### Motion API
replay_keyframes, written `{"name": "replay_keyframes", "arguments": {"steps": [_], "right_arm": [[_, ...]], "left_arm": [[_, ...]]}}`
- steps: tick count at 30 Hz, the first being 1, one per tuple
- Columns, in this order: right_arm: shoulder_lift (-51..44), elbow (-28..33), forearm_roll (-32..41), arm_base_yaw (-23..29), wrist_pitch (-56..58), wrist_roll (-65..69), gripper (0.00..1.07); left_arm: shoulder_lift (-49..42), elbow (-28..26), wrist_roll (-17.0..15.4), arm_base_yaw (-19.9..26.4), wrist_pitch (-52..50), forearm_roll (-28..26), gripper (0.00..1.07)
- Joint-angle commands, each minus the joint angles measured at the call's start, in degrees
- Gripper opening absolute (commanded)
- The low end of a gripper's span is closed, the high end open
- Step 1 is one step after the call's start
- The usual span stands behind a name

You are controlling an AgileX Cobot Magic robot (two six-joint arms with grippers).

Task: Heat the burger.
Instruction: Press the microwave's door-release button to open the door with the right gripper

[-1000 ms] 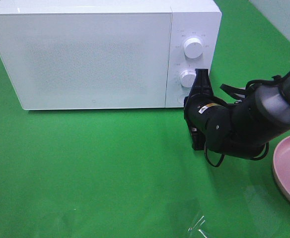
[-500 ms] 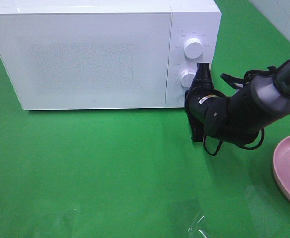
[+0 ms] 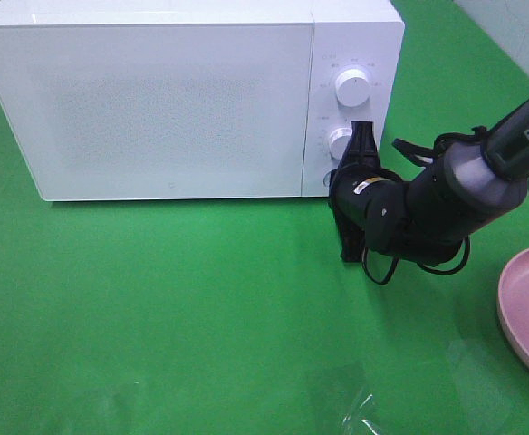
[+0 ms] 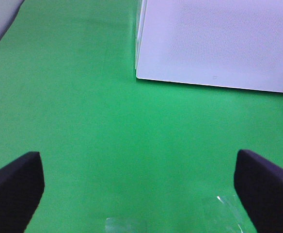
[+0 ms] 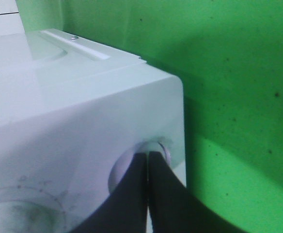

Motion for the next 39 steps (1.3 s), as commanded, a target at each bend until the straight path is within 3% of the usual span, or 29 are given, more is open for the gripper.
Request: {"name": "replay_keyframes", "arguments": {"steps": [1, 21, 30, 39], "right_arm": [[-0.3, -1.1, -1.4, -0.5, -2.2, 0.9, 0.0], [0.9, -4.3, -1.3, -0.9, -16.4, -1.1, 0.0], [4.2, -8.3, -0.4, -1.5, -18.3, -2.1, 0.0], [4.5, -8.4, 0.0, -1.5, -18.3, -3.3, 0.0]], "left_arm": [[-0.8, 0.1, 0.3, 0.1, -0.1, -0.1, 1.0], [-0.8, 0.1, 0.3, 0.1, -0.1, -0.1, 1.0], [-0.8, 0.1, 0.3, 0.1, -0.1, -0.1, 1.0], [-0.8, 0.1, 0.3, 0.1, -0.1, -0.1, 1.0]]}}
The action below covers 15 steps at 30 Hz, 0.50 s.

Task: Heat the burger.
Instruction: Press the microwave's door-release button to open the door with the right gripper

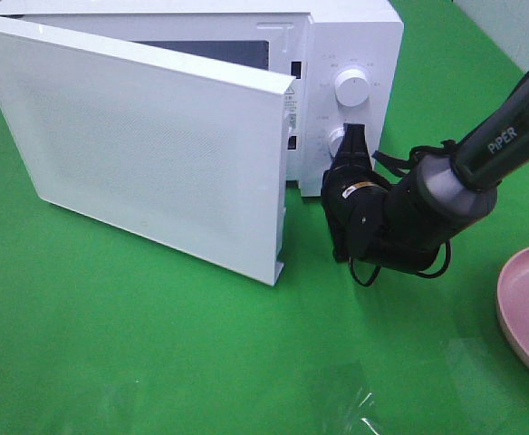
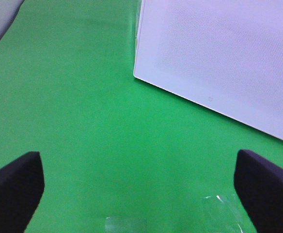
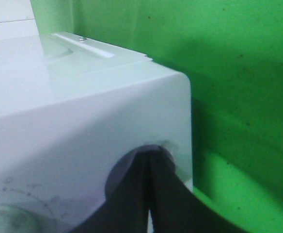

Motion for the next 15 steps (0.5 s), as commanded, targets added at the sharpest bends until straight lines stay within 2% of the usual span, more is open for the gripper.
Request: {"name": "replay_keyframes", "arguments": {"steps": [1, 7, 11, 15], "right_arm": [[0.3, -4.9, -2.8, -2.4, -12.8, -1.9, 0.0], [-1.0, -3.6, -2.2, -2.4, -8.5, -2.2, 0.0], [-4.2, 0.2, -1.8, -2.3, -0.3, -2.5, 0.0], [-6.5, 3.7, -1.8, -2.3, 2.1, -3.9, 0.0]], "left_arm": [[-0.8, 0.1, 0.3, 0.1, -0.1, -0.1, 1.0], [-0.8, 0.1, 0.3, 0.1, -0.1, -0.1, 1.0], [-0.8, 0.1, 0.3, 0.1, -0.1, -0.1, 1.0], [-0.8, 0.1, 0.3, 0.1, -0.1, -0.1, 1.0]]}}
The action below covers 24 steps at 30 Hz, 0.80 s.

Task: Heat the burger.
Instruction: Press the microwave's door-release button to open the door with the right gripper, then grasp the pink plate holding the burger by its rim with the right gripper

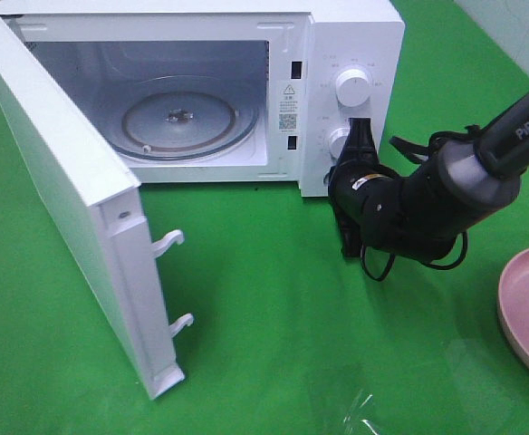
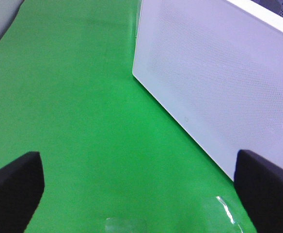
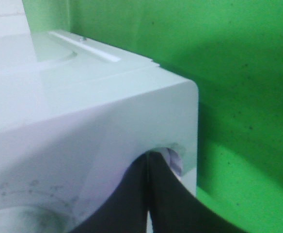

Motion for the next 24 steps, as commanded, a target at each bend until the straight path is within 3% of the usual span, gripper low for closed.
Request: {"name": "replay_keyframes", "arguments": {"steps": [1, 14, 24], "right_arm": [[-3.2, 1.8, -0.2, -1.0, -1.7, -2.6, 0.0], [-10.9, 10.4, -3.7, -1.0, 10.0, -8.7, 0.0], [-19.3, 13.6, -7.8, -1.0, 22.3, -28.5, 0.0]], "left_arm": [[-0.8, 0.1, 0.3, 0.1, -0.1, -0.1, 1.0], [-0.8, 0.1, 0.3, 0.1, -0.1, -0.1, 1.0], [-0.8, 0.1, 0.3, 0.1, -0.1, -0.1, 1.0]]}}
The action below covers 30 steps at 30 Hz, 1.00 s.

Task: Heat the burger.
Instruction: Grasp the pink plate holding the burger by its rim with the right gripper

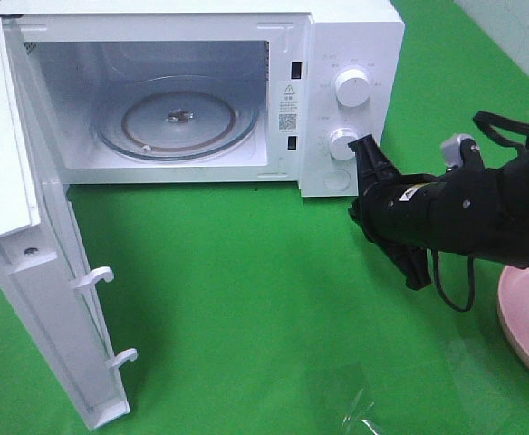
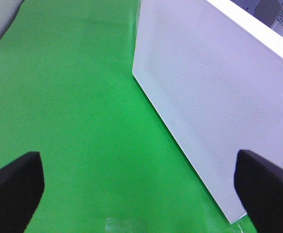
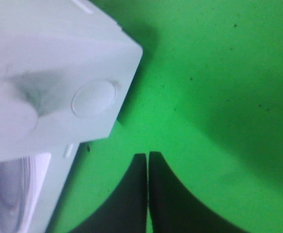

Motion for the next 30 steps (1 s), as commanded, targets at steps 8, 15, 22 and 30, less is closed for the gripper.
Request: {"name": "replay_keyframes", "arguments": {"steps": [8, 15, 22, 30], "right_arm": [[-9.1, 0.3, -6.5, -0.2, 13.2, -21.8, 0.01], [-15.4, 0.3, -17.7, -0.2, 24.9, -25.2, 0.01], [-21.1, 0.3, -28.0, -0.2, 37.6, -25.2, 0.03], [-26.5, 0.3, -34.1, -0.2, 48.0, -26.2, 0.05]], "left_arm": [[-0.8, 0.1, 0.3, 0.1, -0.1, -0.1, 1.0], [-0.8, 0.1, 0.3, 0.1, -0.1, -0.1, 1.0], [-0.8, 0.1, 0.3, 0.1, -0.1, -0.1, 1.0], [-0.8, 0.1, 0.3, 0.1, -0.1, -0.1, 1.0]]}}
